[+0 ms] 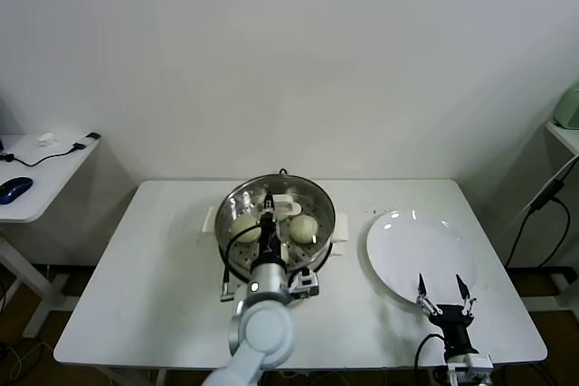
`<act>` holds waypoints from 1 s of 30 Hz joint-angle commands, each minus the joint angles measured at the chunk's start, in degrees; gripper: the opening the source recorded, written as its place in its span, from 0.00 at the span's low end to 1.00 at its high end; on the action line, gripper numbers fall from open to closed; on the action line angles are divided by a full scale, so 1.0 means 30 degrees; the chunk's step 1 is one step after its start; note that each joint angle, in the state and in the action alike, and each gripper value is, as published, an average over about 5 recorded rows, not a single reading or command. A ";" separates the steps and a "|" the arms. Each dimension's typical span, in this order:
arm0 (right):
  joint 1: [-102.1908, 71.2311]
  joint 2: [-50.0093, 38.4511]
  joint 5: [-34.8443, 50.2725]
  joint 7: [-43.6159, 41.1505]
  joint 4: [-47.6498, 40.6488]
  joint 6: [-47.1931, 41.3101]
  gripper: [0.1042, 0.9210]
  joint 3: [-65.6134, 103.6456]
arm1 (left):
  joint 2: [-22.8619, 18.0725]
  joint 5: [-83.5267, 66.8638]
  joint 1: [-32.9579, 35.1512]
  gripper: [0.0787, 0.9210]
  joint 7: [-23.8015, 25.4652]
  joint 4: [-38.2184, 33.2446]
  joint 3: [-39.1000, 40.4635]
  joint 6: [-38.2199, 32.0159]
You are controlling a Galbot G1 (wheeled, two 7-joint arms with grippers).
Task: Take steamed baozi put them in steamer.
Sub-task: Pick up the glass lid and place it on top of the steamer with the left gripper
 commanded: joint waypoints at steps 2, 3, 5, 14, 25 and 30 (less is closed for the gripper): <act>0.0052 0.0062 -0.0203 0.0138 -0.0044 0.0219 0.88 0.0022 | -0.0154 0.0641 -0.0142 0.06 -0.0072 0.0635 0.0177 0.0057; 0.0058 0.0083 -0.0272 0.0157 -0.0061 0.0264 0.88 0.0026 | -0.0117 0.0608 -0.0130 0.06 -0.0131 0.0676 0.0156 0.0057; 0.0067 0.0127 -0.0417 0.0188 -0.0092 0.0376 0.88 0.0036 | -0.0096 0.0533 -0.0130 0.06 -0.0243 0.0776 0.0105 0.0059; 0.0093 0.0290 -0.0711 0.0147 -0.0074 0.0618 0.88 0.0028 | 0.0025 0.0581 -0.0104 0.06 -0.0690 0.1041 -0.0237 -0.0183; 0.0051 0.0434 -0.0983 -0.0124 0.0205 0.0257 0.88 -0.0086 | 0.0260 -0.0432 0.0079 0.26 -0.0103 0.0108 0.0059 -0.0261; -0.0044 0.0434 -0.0962 -0.0173 0.0430 -0.0100 0.88 -0.0080 | 0.0558 -0.1056 0.0251 0.43 0.0251 -0.0709 0.0178 -0.0210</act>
